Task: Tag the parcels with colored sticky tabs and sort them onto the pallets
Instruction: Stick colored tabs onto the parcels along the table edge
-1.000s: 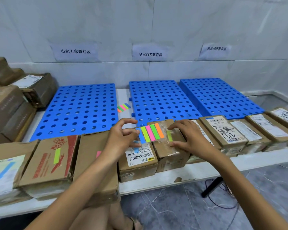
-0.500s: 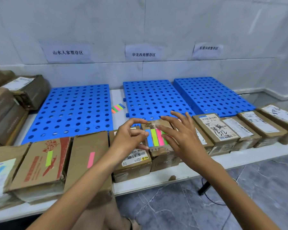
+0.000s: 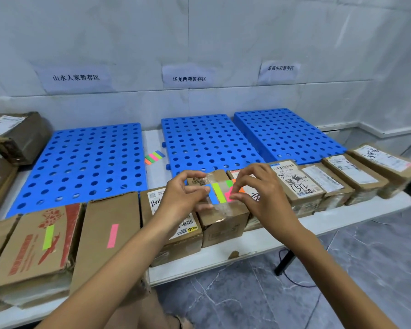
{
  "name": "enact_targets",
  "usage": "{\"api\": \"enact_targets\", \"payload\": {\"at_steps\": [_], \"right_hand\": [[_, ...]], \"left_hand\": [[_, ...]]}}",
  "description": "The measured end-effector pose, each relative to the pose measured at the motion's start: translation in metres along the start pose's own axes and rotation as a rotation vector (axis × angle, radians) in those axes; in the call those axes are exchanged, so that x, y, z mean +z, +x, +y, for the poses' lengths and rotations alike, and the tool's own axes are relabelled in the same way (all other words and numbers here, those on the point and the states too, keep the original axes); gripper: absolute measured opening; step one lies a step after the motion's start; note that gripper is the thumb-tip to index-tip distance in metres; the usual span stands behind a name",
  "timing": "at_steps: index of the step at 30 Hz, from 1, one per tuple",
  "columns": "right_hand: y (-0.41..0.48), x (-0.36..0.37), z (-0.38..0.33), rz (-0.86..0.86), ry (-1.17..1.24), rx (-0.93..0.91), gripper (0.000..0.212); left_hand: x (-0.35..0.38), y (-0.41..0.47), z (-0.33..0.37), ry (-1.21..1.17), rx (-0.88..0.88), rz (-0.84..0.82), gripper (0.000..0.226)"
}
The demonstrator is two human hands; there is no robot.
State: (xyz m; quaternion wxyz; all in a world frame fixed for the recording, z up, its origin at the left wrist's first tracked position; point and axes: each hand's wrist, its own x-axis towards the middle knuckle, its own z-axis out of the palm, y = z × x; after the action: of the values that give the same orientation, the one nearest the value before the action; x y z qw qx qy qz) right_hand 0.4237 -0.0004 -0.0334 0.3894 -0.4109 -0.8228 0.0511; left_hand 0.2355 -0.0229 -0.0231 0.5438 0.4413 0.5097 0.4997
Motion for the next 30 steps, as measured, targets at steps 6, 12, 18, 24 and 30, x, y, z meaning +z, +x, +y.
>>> {"api": "enact_targets", "payload": {"at_steps": [6, 12, 18, 24, 30], "right_hand": [[0.005, -0.02, 0.013, -0.036, 0.203, 0.188, 0.007], [0.014, -0.021, 0.009, -0.021, 0.169, 0.149, 0.007], [0.021, -0.027, 0.005, -0.173, 0.098, 0.144, 0.013], [0.028, -0.024, -0.002, -0.291, 0.002, 0.113, 0.012], [0.029, -0.015, -0.007, -0.263, -0.107, 0.082, 0.006]], "left_hand": [[0.001, 0.013, -0.002, -0.006, -0.012, 0.045, 0.027], [0.014, 0.011, -0.003, 0.141, 0.025, -0.079, 0.023], [0.009, 0.01, 0.001, 0.208, 0.099, -0.083, 0.017], [0.002, 0.005, 0.006, 0.22, 0.122, -0.065, 0.017], [0.001, 0.002, 0.006, 0.185, 0.118, -0.072, 0.017]]}}
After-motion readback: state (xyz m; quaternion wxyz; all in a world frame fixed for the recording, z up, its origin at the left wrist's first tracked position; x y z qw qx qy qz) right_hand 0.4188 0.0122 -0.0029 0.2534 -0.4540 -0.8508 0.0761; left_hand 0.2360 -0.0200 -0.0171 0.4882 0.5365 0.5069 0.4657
